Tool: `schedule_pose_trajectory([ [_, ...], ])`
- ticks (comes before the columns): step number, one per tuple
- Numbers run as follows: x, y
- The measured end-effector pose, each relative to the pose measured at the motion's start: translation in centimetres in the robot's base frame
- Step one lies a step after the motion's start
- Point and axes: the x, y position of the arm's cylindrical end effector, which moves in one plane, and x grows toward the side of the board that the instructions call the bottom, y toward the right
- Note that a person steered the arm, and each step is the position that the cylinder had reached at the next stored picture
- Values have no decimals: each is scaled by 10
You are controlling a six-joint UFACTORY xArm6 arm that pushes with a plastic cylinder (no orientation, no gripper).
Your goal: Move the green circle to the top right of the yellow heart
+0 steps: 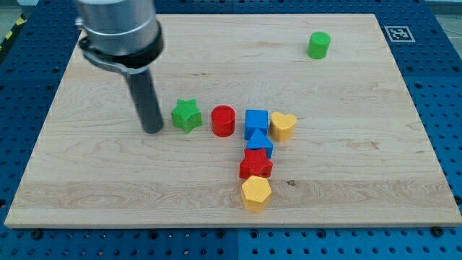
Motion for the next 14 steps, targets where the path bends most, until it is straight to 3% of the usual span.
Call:
schedule_pose_trajectory([
  [2, -43, -2],
  [6, -22, 65],
  [7, -24, 61],
  [8, -62, 45],
  [14, -101, 45],
])
